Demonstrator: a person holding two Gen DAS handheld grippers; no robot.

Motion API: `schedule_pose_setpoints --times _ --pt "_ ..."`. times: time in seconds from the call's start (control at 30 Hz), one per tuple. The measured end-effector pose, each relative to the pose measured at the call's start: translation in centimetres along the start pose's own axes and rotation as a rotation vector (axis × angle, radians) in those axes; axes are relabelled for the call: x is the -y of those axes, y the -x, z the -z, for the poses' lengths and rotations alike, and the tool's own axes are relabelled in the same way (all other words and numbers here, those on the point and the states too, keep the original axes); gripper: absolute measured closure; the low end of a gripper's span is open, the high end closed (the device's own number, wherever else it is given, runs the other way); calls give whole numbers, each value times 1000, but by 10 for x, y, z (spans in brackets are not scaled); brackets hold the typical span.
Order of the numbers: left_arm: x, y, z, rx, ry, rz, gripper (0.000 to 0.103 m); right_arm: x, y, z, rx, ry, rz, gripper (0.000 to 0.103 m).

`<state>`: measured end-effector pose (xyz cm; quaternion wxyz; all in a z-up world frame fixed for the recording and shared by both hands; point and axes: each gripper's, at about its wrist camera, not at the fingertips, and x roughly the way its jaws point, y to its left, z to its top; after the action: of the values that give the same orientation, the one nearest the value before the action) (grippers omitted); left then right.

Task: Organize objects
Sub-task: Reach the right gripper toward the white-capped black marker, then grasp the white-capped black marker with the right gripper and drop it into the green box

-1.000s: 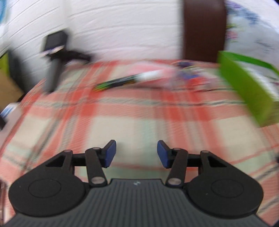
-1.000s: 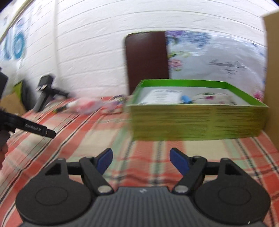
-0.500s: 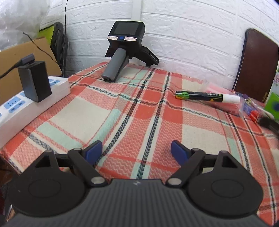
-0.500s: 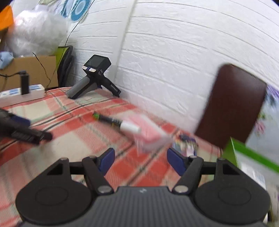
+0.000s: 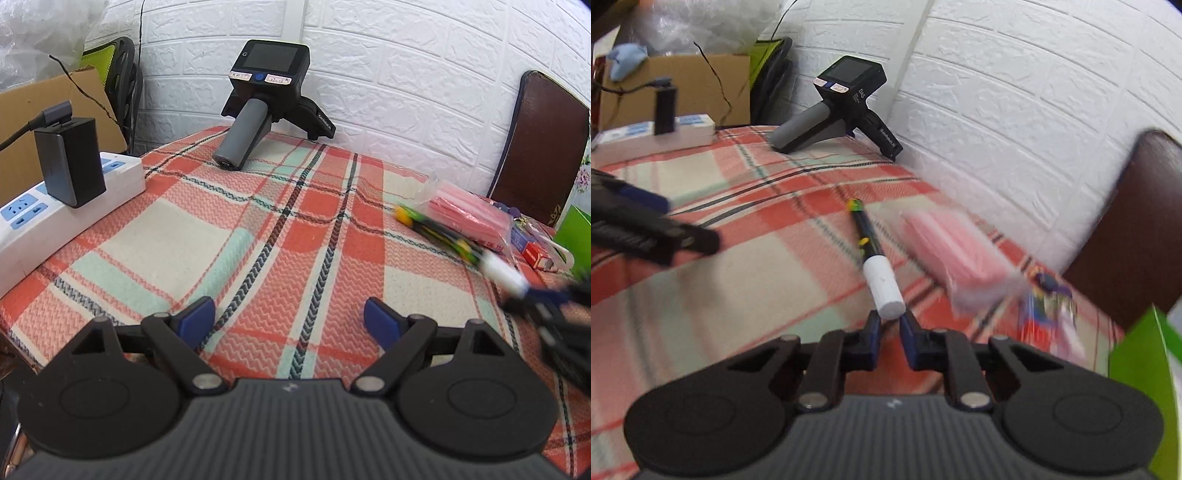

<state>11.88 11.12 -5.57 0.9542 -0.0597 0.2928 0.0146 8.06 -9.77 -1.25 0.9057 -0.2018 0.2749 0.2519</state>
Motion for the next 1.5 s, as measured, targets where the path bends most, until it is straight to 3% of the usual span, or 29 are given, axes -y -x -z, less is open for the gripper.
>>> schedule_pose_setpoints --times 0.13,0.2,0.27,0.3,0.77,0.87,0.9,1.0,1.13,1.17,1.2,1.27,1.33,1.37,1.43,1.5 --pt "2 1 1 1 -7 -9 14 5 54 34 -40 -163 -98 89" --pt "3 2 2 1 -12 -14 13 1 80 54 -27 -219 -114 84" --pt "4 2 2 0 -15 -18 13 -2 100 73 5 -263 -127 62" --pt "4 3 2 0 -16 -21 13 -5 106 78 18 -261 -124 59" --pt "9 4 4 -5 -39 -54 10 -7 119 84 11 -257 -102 51" --pt "11 12 -2 -51 -29 -72 12 -8 120 81 5 -237 -102 50" --pt "12 21 -5 -66 0 -52 13 -7 119 80 8 -230 -97 50" --pt "14 48 -12 -126 151 173 13 2 114 72 13 -253 -97 46" --pt "47 52 -13 -248 155 305 13 1 96 54 13 -253 -107 47" --pt "56 48 -10 -289 157 340 13 -2 89 51 -7 -248 -115 50" --pt "65 43 -6 -326 159 366 13 -4 81 50 -39 -253 -139 67" --pt "81 36 6 -358 134 392 13 -9 81 52 -31 -254 -148 81" --pt "98 41 14 -287 7 369 26 -13 86 54 -23 -255 -165 83" --pt "104 45 18 -272 -39 356 47 -13 89 57 -17 -257 -170 83" --pt "106 46 16 -289 -37 356 73 -14 97 61 8 -249 -134 83" --pt "102 44 8 -318 39 389 75 -7 106 63 47 -273 -129 83"
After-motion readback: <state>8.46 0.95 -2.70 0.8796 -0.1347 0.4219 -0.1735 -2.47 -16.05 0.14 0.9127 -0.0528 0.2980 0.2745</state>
